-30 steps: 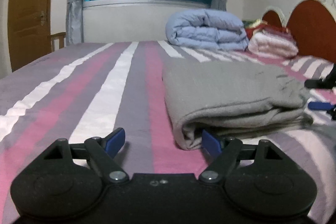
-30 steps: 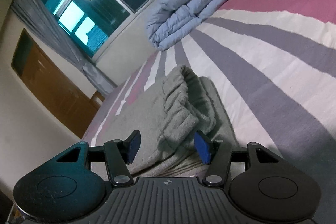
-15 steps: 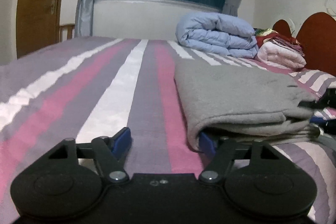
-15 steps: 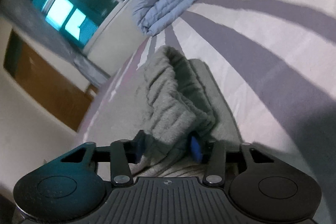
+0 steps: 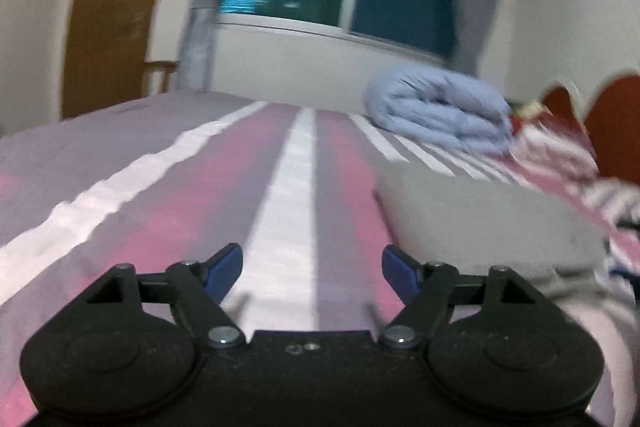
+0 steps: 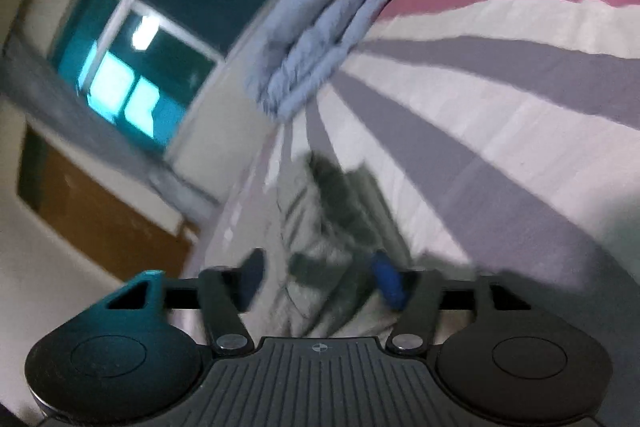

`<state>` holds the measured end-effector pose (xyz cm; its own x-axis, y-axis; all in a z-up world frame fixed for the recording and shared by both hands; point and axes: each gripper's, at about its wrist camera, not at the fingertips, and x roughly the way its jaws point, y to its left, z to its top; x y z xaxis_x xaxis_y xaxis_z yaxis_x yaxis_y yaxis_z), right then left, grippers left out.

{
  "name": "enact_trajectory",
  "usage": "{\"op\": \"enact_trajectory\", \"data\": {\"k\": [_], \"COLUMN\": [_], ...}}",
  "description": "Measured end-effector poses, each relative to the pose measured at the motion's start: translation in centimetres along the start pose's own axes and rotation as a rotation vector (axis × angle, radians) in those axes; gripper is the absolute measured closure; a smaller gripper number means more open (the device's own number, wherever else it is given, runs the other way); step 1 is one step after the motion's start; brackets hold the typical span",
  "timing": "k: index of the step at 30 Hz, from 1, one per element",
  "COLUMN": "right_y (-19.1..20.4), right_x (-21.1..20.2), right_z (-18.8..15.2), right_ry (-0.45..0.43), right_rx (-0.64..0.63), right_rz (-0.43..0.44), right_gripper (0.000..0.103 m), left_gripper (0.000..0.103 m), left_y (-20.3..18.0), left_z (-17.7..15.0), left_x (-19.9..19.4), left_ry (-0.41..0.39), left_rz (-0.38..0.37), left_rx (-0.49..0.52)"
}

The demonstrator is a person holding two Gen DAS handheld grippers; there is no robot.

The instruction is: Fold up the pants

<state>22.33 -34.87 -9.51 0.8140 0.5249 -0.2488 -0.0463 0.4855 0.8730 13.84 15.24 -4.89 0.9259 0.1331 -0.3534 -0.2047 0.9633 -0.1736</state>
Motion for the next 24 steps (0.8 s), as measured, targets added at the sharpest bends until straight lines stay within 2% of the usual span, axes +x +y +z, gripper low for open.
{"op": "enact_trajectory", "data": {"k": [2, 5, 13, 14, 15, 17, 18, 19, 20, 22, 24], "right_y": [-0.3, 0.3, 0.7, 1.2, 1.8, 2.8, 3.4, 3.7, 3.5, 1.9, 1.2], "right_x": [0.0, 0.8, 6.0, 6.5, 6.5, 4.7, 3.9, 3.5, 3.7, 6.4, 6.7], "right_z": [0.2, 0.1, 0.1, 0.2, 0.1, 0.0, -0.1, -0.3, -0.5, -0.9, -0.7], "right_ry": [0.015, 0.058, 0.161, 0.164, 0.149, 0.059, 0.022, 0.0, 0.005, 0.129, 0.13], "right_rx": [0.029, 0.007, -0.02, -0.056, -0.109, -0.098, -0.103, -0.119, -0.122, -0.105, -0.08], "right_rz": [0.008, -0.002, -0.029, -0.052, -0.062, 0.066, 0.1, 0.097, 0.053, -0.137, -0.123], "right_gripper": [0.036, 0.036, 0.036, 0.047, 0.064, 0.064, 0.064, 0.064, 0.064, 0.064, 0.064], "left_gripper": [0.031, 0.03, 0.028, 0.028, 0.028, 0.028, 0.027, 0.027, 0.027, 0.027, 0.027], "left_y": [0.9, 1.5, 2.1, 2.4, 2.7, 3.2, 3.4, 3.6, 3.6, 3.4, 3.2], "left_z": [0.2, 0.2, -0.1, -0.2, -0.2, -0.3, -0.3, -0.4, -0.4, -0.3, -0.2], "left_x": [0.6, 1.5, 2.6, 2.7, 2.7, 2.7, 2.7, 2.7, 2.8, 2.9, 3.0], "left_ry": [0.007, 0.014, 0.047, 0.05, 0.052, 0.051, 0.053, 0.056, 0.057, 0.06, 0.062], "left_rz": [0.015, 0.03, 0.025, 0.026, 0.029, 0.035, 0.035, 0.036, 0.038, 0.039, 0.036], "left_rx": [-0.068, -0.126, -0.166, -0.183, -0.198, -0.232, -0.246, -0.253, -0.252, -0.246, -0.239]}}
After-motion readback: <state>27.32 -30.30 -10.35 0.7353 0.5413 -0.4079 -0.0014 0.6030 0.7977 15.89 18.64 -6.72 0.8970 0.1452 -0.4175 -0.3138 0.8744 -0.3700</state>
